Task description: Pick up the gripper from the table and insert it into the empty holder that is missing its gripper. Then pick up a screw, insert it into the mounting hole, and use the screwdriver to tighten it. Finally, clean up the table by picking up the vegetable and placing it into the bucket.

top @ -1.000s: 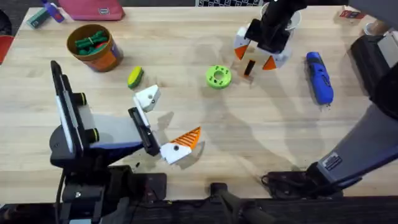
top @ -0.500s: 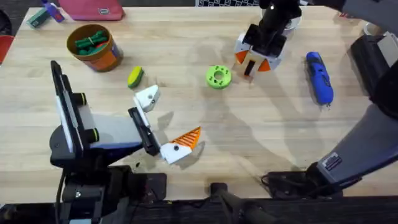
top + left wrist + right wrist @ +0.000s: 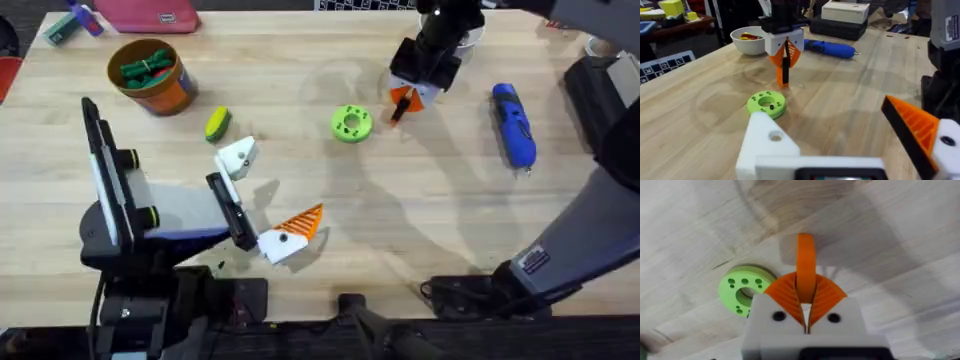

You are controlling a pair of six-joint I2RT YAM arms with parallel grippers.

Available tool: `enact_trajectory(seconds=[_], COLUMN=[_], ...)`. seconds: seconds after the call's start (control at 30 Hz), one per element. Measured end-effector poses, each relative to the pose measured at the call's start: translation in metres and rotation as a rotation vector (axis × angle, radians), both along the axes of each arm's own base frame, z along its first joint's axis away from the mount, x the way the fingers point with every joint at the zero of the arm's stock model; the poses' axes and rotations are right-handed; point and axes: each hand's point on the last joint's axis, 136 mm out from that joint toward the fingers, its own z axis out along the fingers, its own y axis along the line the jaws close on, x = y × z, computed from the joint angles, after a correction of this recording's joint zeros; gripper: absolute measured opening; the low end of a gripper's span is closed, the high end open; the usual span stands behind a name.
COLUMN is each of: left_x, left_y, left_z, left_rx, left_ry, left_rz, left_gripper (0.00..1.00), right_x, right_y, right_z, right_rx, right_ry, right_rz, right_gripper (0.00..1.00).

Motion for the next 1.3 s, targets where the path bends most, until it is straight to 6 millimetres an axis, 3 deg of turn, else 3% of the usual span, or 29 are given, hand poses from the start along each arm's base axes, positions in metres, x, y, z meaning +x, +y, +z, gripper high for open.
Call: enact_trajectory(seconds=[0.53,0.63,0.87,1.13,1.3], left_x=[0.000,0.000,0.000,0.000,0.000], left_y=[0.000,0.000,0.000,0.000,0.000], left_z=[0.000,0.000,0.000,0.000,0.000], left_rx=[0.000,0.000,0.000,0.000,0.000], left_ry=[0.000,0.000,0.000,0.000,0.000], left_rz=[0.000,0.000,0.000,0.000,-0.001], left_gripper=[0.986,0.986,0.985,0.985,0.986], right_x=[-0.004,-0.007,-0.012,-0.018,-0.020], right_y=[0.005,0.007,0.007,0.025,0.040], right_z=[0.004,0.020,0.081,0.094,0.120], right_rx=[-0.044,-0.035,0.023,0.223,0.406], right_ry=[-0.015,-0.051,-0.242,-0.491,-0.727], right_rz=[0.076,0.097,0.105,0.135,0.188], right_gripper=[0.013,0.013,0.013,0.012,0.011])
